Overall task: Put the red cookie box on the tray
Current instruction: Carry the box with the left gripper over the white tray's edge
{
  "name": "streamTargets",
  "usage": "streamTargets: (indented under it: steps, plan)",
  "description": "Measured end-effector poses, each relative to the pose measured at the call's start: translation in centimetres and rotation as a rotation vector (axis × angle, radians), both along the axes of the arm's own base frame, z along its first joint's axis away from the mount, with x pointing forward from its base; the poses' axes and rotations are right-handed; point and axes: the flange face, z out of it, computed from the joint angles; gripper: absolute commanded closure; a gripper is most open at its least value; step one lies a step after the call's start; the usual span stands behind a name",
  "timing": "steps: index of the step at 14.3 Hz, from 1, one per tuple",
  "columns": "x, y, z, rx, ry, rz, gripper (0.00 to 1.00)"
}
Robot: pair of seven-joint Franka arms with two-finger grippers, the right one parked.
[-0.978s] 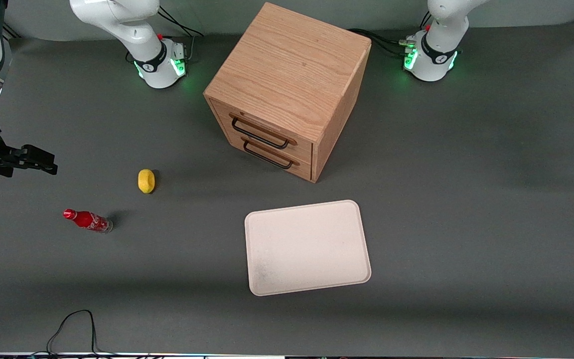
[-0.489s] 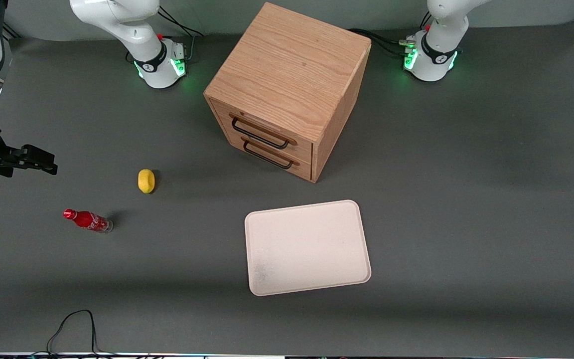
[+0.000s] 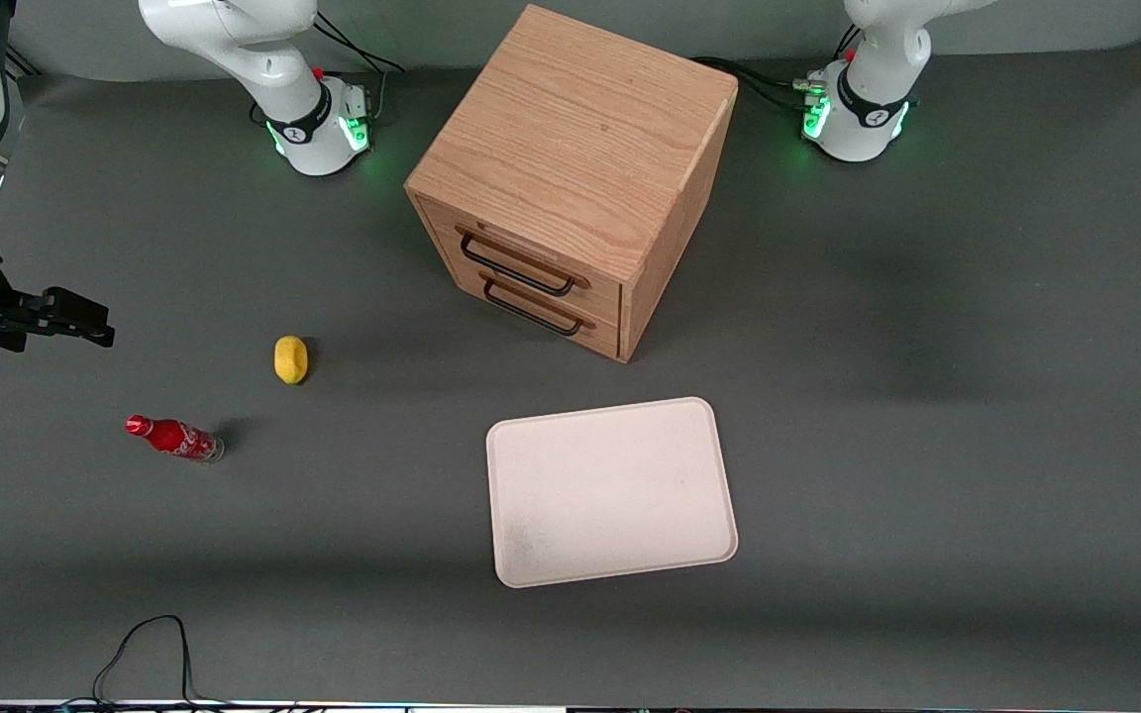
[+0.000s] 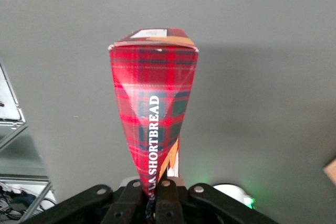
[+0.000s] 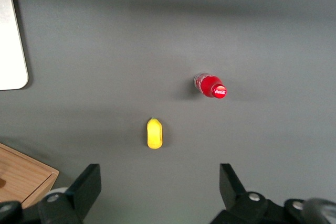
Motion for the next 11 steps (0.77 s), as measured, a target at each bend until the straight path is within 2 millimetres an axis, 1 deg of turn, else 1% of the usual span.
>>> streamTargets:
  steps: [1, 4, 6, 8, 9, 10, 11]
  plan:
    - [0.4, -3.3, 0.3, -0.008, -0.003, 0.006, 1.0]
    - [0.8, -12.2, 0.7, -0.026, -0.023, 0.049, 1.0]
    - [1.0, -19.1, 0.3, -0.033, -0.039, 0.074, 1.0]
    - [1.8, -26.6, -1.4, -0.064, -0.094, 0.107, 1.0]
    - [2.3, -30.0, -2.7, -0.084, -0.118, 0.123, 1.0]
    - [3.0, -32.8, -4.5, -0.103, -0.133, 0.143, 1.0]
    - [3.8, -35.0, -6.5, -0.122, -0.142, 0.163, 1.0]
